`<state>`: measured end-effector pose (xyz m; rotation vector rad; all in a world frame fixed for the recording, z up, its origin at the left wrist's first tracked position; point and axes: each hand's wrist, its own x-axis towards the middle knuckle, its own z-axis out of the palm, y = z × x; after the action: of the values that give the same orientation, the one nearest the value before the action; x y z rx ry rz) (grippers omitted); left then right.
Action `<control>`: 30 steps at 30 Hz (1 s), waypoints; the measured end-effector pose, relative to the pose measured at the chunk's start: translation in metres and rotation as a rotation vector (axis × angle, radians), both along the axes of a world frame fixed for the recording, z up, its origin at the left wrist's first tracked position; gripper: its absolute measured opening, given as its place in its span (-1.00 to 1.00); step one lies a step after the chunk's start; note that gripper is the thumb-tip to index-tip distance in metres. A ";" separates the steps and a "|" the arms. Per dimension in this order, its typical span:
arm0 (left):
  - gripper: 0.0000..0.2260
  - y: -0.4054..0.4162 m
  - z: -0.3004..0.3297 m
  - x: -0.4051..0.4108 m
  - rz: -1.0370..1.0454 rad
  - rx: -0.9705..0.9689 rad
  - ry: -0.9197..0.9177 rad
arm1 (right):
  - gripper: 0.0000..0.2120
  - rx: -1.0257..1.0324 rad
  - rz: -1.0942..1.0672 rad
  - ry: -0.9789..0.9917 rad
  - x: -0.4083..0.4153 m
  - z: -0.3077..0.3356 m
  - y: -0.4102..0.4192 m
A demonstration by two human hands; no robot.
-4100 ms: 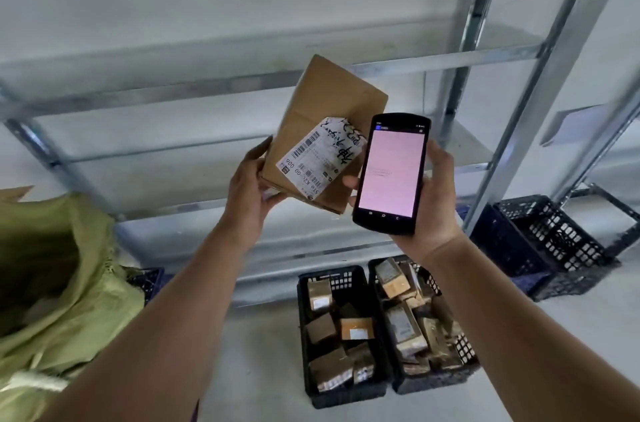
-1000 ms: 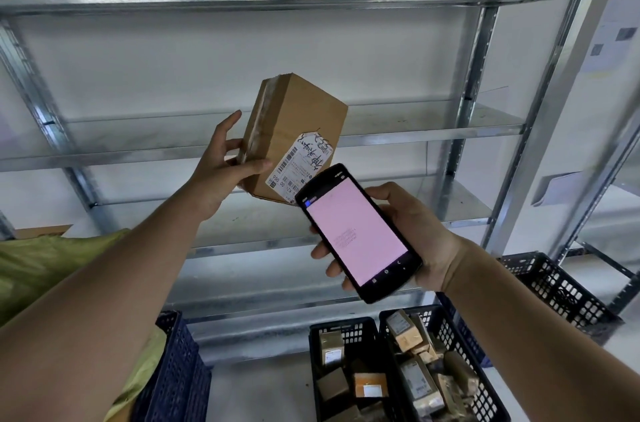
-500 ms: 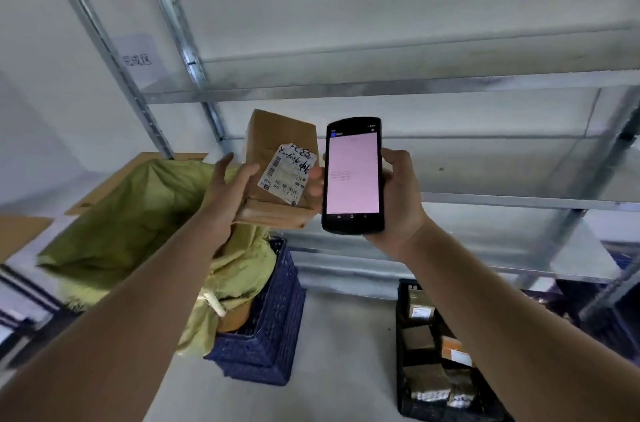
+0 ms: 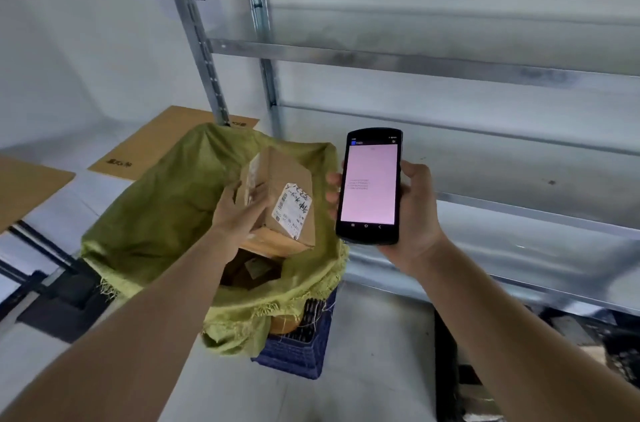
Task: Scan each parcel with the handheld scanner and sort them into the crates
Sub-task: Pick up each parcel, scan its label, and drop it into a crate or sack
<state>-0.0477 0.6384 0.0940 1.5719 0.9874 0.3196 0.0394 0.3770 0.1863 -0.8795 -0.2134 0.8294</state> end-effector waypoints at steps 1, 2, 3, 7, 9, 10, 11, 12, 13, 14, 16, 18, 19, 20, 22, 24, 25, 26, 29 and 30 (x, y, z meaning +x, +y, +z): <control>-0.10 0.011 -0.011 0.002 -0.005 0.006 0.034 | -0.28 -0.003 -0.003 0.015 0.000 -0.004 0.011; -0.19 0.020 -0.022 0.004 -0.009 0.029 0.079 | -0.26 -0.012 -0.011 0.027 0.001 -0.008 0.020; -0.30 0.026 -0.033 0.006 -0.006 0.049 0.128 | -0.27 -0.025 -0.022 0.037 0.001 -0.011 0.027; -0.35 0.045 -0.072 0.004 0.029 0.029 0.256 | -0.33 -0.104 -0.049 0.072 0.006 -0.029 0.043; -0.27 0.056 -0.089 0.001 0.023 0.056 0.322 | -0.30 -0.131 -0.059 0.080 0.009 -0.037 0.048; -0.30 0.059 -0.093 0.001 0.022 0.072 0.342 | -0.28 -0.135 -0.062 0.081 0.011 -0.040 0.051; -0.35 0.061 -0.094 0.000 0.020 0.083 0.349 | -0.27 -0.139 -0.063 0.078 0.012 -0.043 0.053; -0.39 0.061 -0.093 0.000 0.017 0.096 0.344 | -0.29 -0.145 -0.070 0.078 0.013 -0.046 0.055; -0.43 0.060 -0.090 0.001 0.007 0.108 0.330 | -0.32 -0.151 -0.076 0.085 0.014 -0.049 0.057; -0.47 0.059 -0.089 0.003 -0.002 0.116 0.314 | -0.34 -0.158 -0.085 0.097 0.014 -0.054 0.057; -0.54 0.054 -0.083 0.012 -0.034 0.121 0.250 | -0.35 -0.168 -0.113 0.124 0.012 -0.062 0.055; -0.56 0.043 -0.071 0.029 -0.110 0.079 0.172 | -0.35 -0.177 -0.160 0.143 0.010 -0.069 0.049; -0.56 0.035 -0.064 0.038 -0.156 0.045 0.131 | -0.36 -0.178 -0.186 0.151 0.009 -0.070 0.043; -0.56 0.027 -0.058 0.049 -0.203 0.009 0.097 | -0.36 -0.179 -0.214 0.157 0.009 -0.071 0.037; -0.55 0.003 -0.049 0.069 -0.301 -0.047 0.032 | -0.38 -0.196 -0.274 0.162 0.011 -0.073 0.020; -0.58 -0.025 -0.041 0.087 -0.402 -0.084 -0.012 | -0.40 -0.220 -0.338 0.162 0.013 -0.074 0.000; -0.59 -0.040 -0.038 0.094 -0.451 -0.094 -0.020 | -0.40 -0.227 -0.373 0.167 0.013 -0.074 -0.011; -0.55 -0.054 -0.035 0.101 -0.486 -0.112 -0.020 | -0.41 -0.227 -0.408 0.173 0.013 -0.074 -0.023; -0.55 -0.097 -0.028 0.120 -0.567 -0.157 -0.016 | -0.40 -0.207 -0.500 0.199 0.012 -0.072 -0.061; -0.57 -0.112 -0.026 0.126 -0.589 -0.165 -0.010 | -0.40 -0.202 -0.532 0.211 0.011 -0.072 -0.074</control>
<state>0.0781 0.5268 0.0681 1.6256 0.4916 -0.1607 0.0502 0.3028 0.1141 -0.9702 0.2870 0.4425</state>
